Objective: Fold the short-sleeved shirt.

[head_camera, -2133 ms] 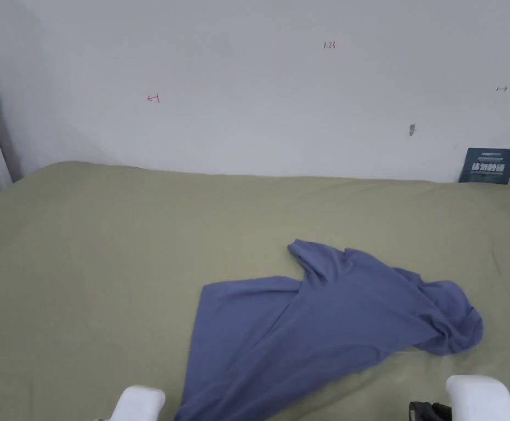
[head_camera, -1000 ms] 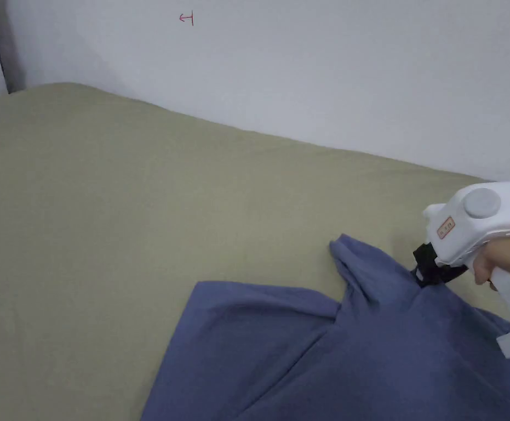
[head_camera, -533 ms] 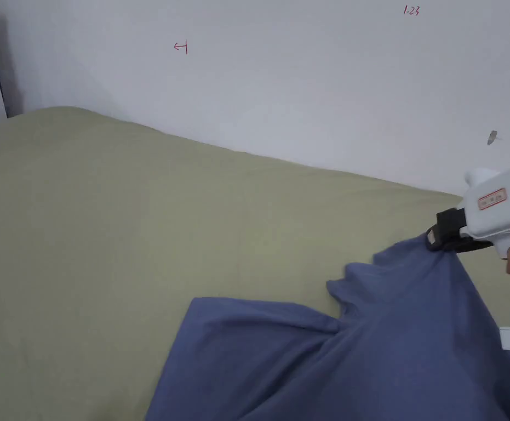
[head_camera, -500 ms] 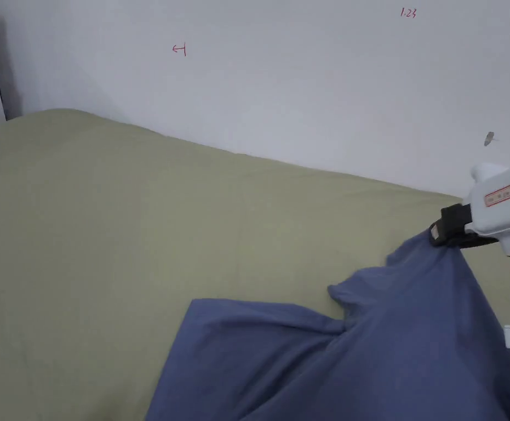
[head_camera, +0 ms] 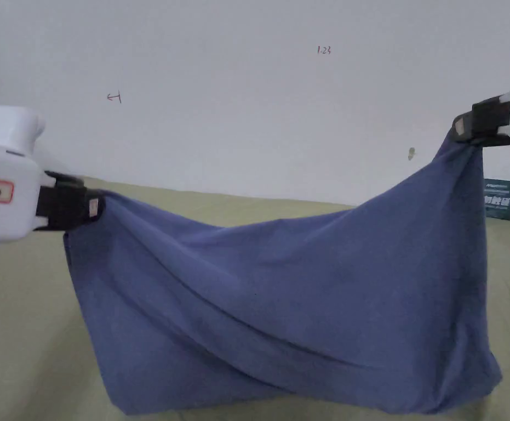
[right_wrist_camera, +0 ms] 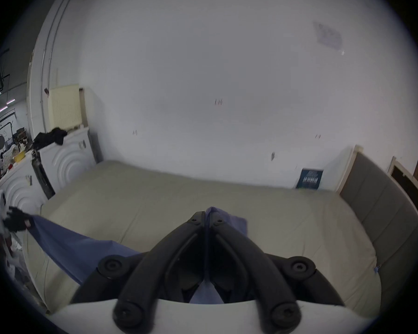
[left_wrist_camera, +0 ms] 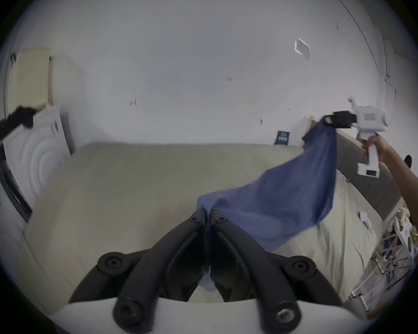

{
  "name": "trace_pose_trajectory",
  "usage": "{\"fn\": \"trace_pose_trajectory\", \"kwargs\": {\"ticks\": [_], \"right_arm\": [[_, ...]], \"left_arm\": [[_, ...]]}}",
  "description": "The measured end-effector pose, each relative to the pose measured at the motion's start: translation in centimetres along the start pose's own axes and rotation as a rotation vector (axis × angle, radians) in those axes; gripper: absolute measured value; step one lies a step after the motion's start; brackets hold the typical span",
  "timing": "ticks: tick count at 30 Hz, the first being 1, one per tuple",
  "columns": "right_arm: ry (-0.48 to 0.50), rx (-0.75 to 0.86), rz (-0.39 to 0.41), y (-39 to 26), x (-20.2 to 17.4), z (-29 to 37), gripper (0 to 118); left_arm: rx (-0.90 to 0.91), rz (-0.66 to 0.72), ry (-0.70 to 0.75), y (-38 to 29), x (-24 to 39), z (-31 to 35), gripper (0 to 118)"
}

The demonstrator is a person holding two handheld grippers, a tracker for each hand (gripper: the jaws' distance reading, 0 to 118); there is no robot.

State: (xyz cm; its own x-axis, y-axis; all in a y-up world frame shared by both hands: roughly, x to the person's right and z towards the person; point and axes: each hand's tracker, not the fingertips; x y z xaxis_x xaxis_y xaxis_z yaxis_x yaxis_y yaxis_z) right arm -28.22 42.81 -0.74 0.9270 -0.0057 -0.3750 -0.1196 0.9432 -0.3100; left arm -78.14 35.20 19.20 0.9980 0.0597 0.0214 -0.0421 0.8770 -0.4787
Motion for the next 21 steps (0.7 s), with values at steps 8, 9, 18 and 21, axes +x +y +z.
{"fn": "trace_pose_trajectory", "kwargs": {"ticks": [8, 9, 18, 21], "right_arm": [[-0.171, 0.06, 0.036, 5.5, 1.2, -2.0, 5], [-0.193, 0.071, 0.02, 6.1, 1.4, -2.8, 5], [-0.342, 0.276, 0.044, 12.5, 1.7, -6.4, 5], [-0.343, 0.306, 0.062, 13.6, 1.7, -5.6, 5]], "left_arm": [[0.049, -0.066, 0.099, 13.9, -0.8, -6.9, 2], [0.049, -0.031, 0.119, 15.2, -1.0, -7.6, 2], [0.269, -0.079, 0.235, 24.9, -0.1, -10.3, 2], [0.307, -0.118, 0.283, 25.8, -0.5, -9.5, 2]]}}
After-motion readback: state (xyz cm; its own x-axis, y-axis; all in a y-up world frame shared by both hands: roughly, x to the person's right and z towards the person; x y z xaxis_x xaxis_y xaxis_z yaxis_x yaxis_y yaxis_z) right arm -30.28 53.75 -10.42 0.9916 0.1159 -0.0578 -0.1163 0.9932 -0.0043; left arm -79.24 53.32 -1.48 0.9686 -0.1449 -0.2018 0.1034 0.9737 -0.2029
